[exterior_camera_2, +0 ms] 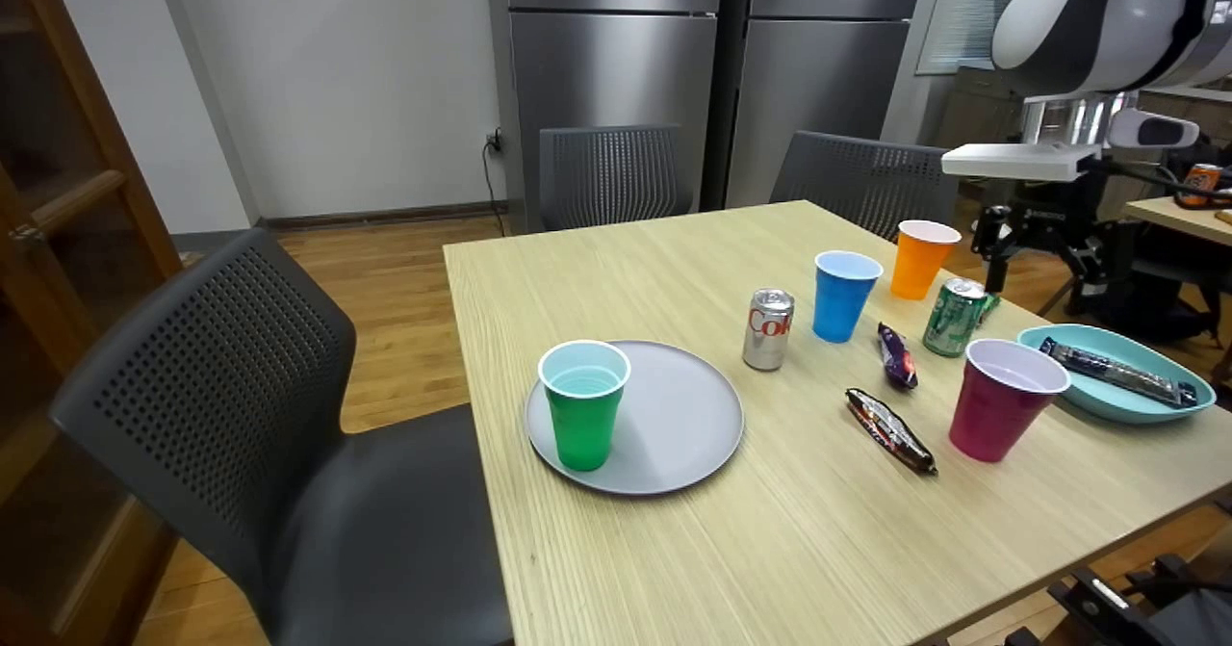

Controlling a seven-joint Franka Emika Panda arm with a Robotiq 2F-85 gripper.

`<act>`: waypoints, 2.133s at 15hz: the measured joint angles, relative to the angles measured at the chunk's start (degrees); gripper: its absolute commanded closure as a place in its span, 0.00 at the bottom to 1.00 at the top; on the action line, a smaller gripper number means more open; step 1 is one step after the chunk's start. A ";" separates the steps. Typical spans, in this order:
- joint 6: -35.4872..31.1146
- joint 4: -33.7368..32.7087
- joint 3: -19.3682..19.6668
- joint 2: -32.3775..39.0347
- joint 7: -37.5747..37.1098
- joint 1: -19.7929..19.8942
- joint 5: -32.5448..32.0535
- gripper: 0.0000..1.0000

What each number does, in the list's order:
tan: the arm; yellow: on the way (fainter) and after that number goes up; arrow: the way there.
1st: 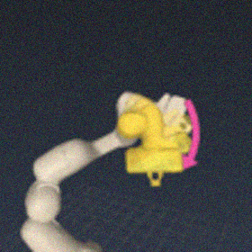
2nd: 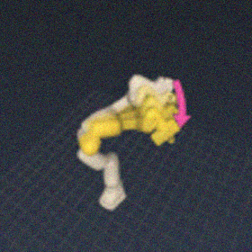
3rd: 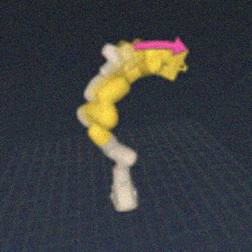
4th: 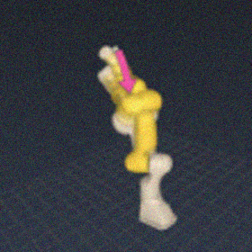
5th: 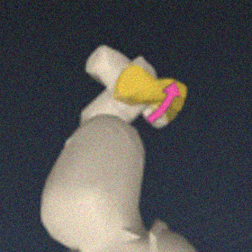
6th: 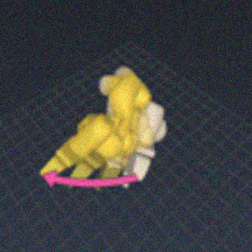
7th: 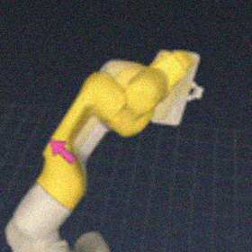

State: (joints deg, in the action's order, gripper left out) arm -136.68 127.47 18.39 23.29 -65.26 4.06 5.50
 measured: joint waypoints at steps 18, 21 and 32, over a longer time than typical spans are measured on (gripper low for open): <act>-5.72 1.32 -6.67 5.58 1.34 -0.98 0.14 0.25; -6.56 1.32 -6.71 6.81 1.78 -1.06 0.14 0.42; -7.05 1.75 -6.70 7.23 2.90 -1.34 0.12 1.00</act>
State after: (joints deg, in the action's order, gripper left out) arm -143.73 129.22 11.69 30.51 -62.35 2.72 5.63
